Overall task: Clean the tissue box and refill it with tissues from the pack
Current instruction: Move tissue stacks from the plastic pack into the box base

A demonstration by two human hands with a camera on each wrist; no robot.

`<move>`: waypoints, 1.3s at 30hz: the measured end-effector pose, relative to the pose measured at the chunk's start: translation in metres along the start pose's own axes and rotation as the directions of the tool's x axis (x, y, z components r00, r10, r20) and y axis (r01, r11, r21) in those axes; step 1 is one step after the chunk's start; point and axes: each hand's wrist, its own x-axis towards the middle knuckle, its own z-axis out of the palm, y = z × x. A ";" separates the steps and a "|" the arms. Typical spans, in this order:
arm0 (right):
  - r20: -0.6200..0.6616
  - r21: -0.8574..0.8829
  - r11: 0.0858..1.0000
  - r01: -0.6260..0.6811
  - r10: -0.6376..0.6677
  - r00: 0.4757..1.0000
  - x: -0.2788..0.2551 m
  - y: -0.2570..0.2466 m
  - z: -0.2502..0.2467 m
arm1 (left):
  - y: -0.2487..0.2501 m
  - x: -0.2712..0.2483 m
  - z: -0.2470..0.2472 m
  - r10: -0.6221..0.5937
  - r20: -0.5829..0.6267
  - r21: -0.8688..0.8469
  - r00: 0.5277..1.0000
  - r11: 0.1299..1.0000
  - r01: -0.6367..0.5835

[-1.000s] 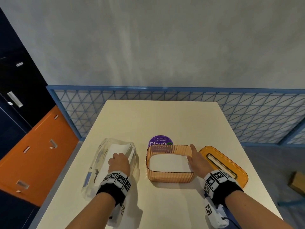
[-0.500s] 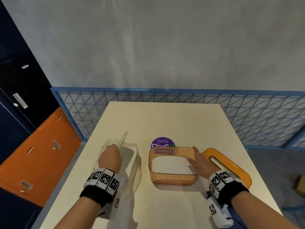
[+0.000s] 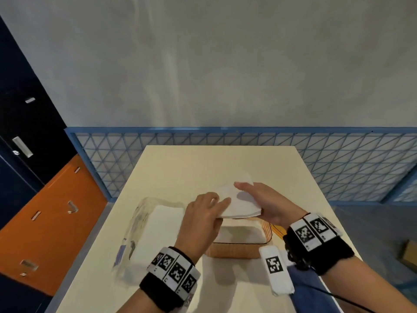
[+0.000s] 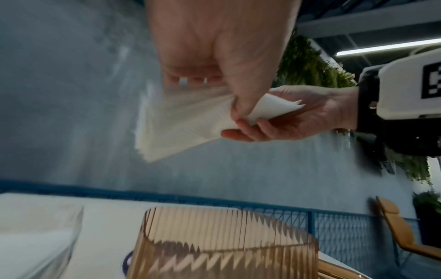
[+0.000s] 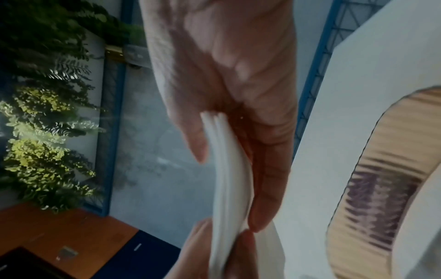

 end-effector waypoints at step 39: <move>-0.410 -0.473 0.876 -0.092 -0.126 0.903 0.028 0.083 -0.044 | -0.027 -0.002 0.068 -0.527 0.186 -0.604 0.830 0.604 0.519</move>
